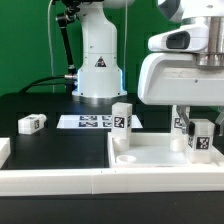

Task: Assemble square table

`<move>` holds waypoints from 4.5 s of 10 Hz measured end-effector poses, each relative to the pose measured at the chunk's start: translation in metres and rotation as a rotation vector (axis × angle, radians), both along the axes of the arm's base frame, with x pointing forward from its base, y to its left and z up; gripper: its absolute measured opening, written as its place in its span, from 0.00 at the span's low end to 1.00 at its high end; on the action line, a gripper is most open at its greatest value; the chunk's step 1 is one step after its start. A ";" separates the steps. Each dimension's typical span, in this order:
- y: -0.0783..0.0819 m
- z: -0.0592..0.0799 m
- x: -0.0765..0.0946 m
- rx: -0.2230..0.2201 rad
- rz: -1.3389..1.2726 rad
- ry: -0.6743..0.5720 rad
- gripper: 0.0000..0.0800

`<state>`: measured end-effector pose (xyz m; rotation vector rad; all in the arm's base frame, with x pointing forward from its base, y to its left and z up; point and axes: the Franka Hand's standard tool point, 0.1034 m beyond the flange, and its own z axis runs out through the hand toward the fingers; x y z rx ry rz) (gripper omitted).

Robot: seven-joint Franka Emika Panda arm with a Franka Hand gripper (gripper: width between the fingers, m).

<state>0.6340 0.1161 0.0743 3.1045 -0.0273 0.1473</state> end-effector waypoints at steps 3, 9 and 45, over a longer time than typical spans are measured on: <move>-0.001 0.000 0.000 0.023 -0.229 -0.006 0.37; -0.032 0.001 -0.004 0.030 -0.700 0.014 0.38; -0.338 0.019 -0.126 -0.050 -0.057 0.108 0.81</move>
Offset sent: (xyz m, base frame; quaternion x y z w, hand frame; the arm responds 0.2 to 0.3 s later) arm 0.0069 0.0000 0.0103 0.0596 0.0029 0.3028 0.9512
